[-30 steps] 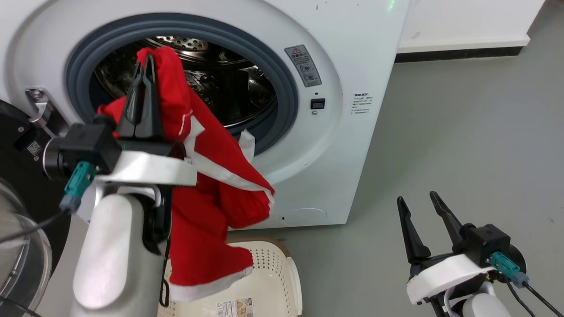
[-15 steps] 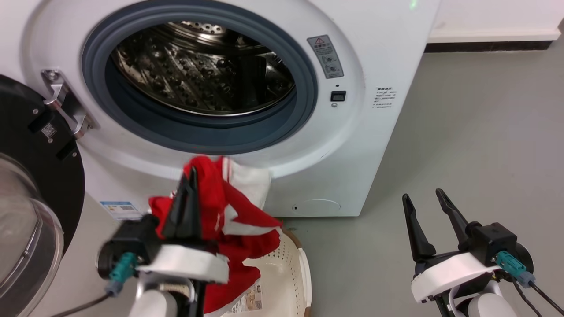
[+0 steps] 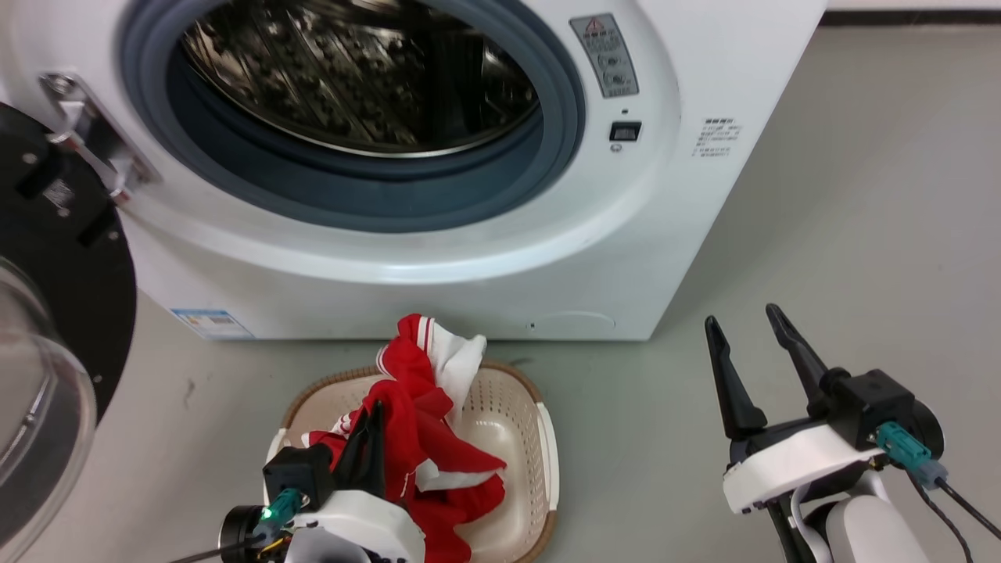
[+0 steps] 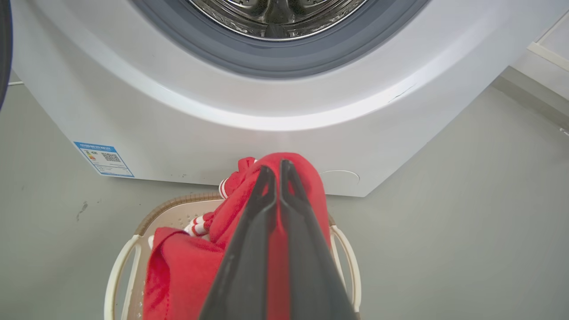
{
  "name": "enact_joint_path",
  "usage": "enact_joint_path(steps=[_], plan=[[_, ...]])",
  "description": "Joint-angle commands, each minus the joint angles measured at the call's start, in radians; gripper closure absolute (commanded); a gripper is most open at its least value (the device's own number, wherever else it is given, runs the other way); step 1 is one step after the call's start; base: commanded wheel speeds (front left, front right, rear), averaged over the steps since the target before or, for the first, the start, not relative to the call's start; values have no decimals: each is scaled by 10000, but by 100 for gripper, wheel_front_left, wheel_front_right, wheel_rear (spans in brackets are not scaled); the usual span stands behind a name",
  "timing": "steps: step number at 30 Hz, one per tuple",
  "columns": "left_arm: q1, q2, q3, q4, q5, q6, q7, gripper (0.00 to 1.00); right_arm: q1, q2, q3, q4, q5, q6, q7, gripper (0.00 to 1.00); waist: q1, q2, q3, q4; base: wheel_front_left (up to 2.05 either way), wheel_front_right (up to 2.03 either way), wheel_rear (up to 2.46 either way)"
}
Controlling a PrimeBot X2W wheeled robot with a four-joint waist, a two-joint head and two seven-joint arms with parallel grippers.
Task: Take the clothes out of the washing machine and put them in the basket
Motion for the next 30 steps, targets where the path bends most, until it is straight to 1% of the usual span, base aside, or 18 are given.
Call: enact_joint_path(steps=[1,9,11,22,30], plan=[[-338,-16,-3,382,-60,-58,-102,100,-174,10,5,-53,-16,-7,10,0,0,0,429,-56,0,0,0],[-2053,-22,76,3198,-25,-317,-247,100,-830,11,209,-172,-122,-7,-16,0,0,0,1870,-255,0,0,0],[-2591,-17,182,3765,46,-323,-255,100,-1008,10,254,-239,-135,-7,-57,0,0,0,2267,-332,0,0,0],[-4430,270,863,5584,600,-374,-247,100,-1885,13,547,-256,-47,-7,-260,0,0,0,4088,-888,0,0,0],[-5504,450,1191,7414,588,-254,-241,100,-2373,11,845,-85,42,-7,-439,0,0,0,4866,-1105,0,0,0]])
